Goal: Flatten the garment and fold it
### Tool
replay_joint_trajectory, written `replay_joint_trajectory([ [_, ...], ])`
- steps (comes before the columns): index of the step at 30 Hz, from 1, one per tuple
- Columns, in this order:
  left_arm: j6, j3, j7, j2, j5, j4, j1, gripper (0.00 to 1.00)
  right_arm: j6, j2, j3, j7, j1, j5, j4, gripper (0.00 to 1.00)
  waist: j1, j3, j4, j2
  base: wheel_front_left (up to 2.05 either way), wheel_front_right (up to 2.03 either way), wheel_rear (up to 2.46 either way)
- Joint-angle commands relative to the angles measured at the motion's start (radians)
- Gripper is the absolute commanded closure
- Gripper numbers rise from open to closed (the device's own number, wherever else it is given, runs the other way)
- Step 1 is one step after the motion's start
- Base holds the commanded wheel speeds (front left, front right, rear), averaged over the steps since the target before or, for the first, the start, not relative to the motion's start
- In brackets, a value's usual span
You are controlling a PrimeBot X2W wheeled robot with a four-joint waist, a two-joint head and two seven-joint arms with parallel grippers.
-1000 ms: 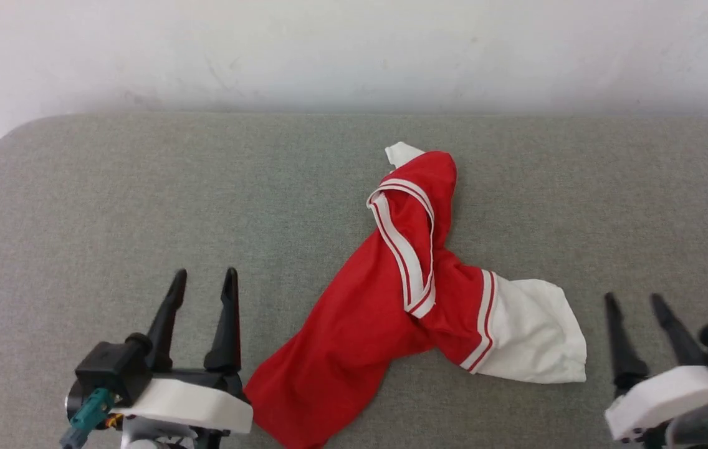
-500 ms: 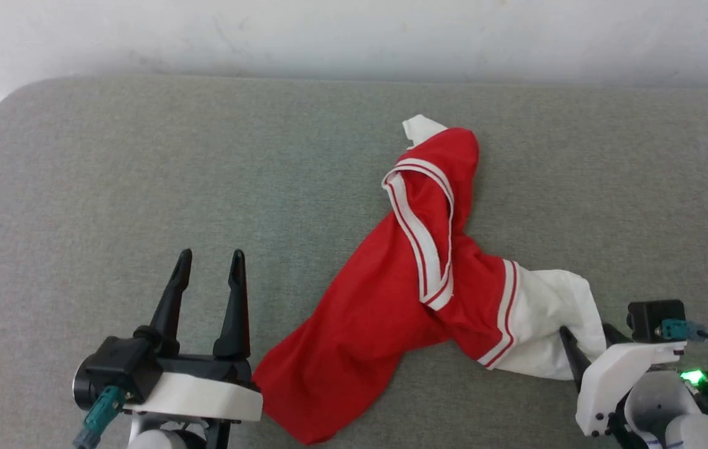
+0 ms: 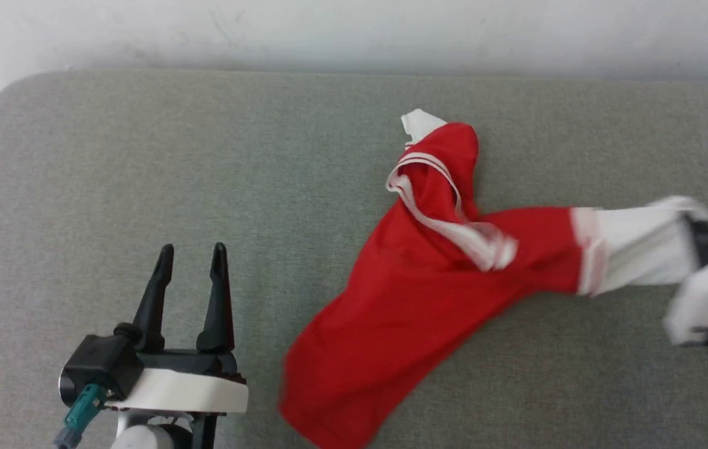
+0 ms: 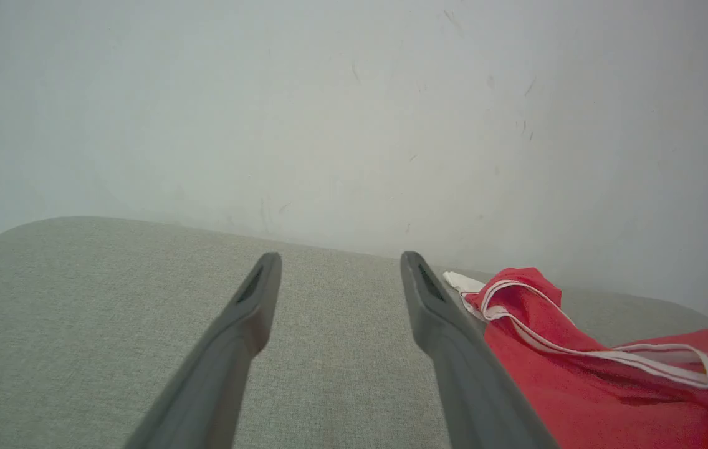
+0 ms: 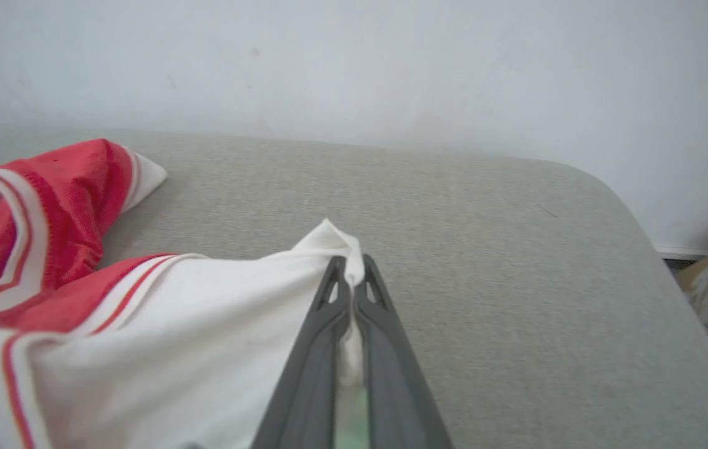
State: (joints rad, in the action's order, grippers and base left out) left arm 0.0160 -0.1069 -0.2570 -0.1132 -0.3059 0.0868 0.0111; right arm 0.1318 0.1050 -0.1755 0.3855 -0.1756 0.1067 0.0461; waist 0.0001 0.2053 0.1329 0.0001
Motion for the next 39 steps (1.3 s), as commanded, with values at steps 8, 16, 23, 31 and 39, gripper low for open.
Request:
replay_joint_trajectory([
  [8,-0.043,0.037,-0.005,0.025,0.026,-0.027,0.008,0.0,-0.001,0.043,-0.294,0.033,0.143,-0.123,0.03,1.0,-0.0001,0.053,0.014,-0.0001,0.0,0.0,0.0],
  [16,-0.067,0.047,-0.005,0.039,0.033,-0.075,-0.001,0.0,-0.001,-0.016,-0.375,-0.02,0.198,-0.209,-0.108,0.72,-0.0001,0.017,0.023,-0.0001,0.0,0.0,0.0],
  [23,-0.075,0.064,-0.005,0.043,0.044,-0.067,-0.027,0.0,-0.001,-0.028,-0.262,-0.211,0.114,-0.169,0.008,0.0,-0.0001,-0.039,-0.006,-0.0001,0.0,0.0,0.0],
  [31,-0.083,0.073,-0.005,0.047,0.068,-0.036,-0.058,0.0,-0.001,-0.053,-0.091,-0.45,0.187,-0.097,0.209,0.0,-0.0001,-0.055,-0.026,-0.0001,0.0,0.0,0.0],
  [39,-0.09,0.087,-0.005,0.05,0.077,-0.019,-0.062,0.0,-0.001,-0.054,-0.028,-0.532,0.292,0.018,0.182,0.0,-0.0001,-0.008,-0.06,-0.0001,0.0,0.0,0.0],
])
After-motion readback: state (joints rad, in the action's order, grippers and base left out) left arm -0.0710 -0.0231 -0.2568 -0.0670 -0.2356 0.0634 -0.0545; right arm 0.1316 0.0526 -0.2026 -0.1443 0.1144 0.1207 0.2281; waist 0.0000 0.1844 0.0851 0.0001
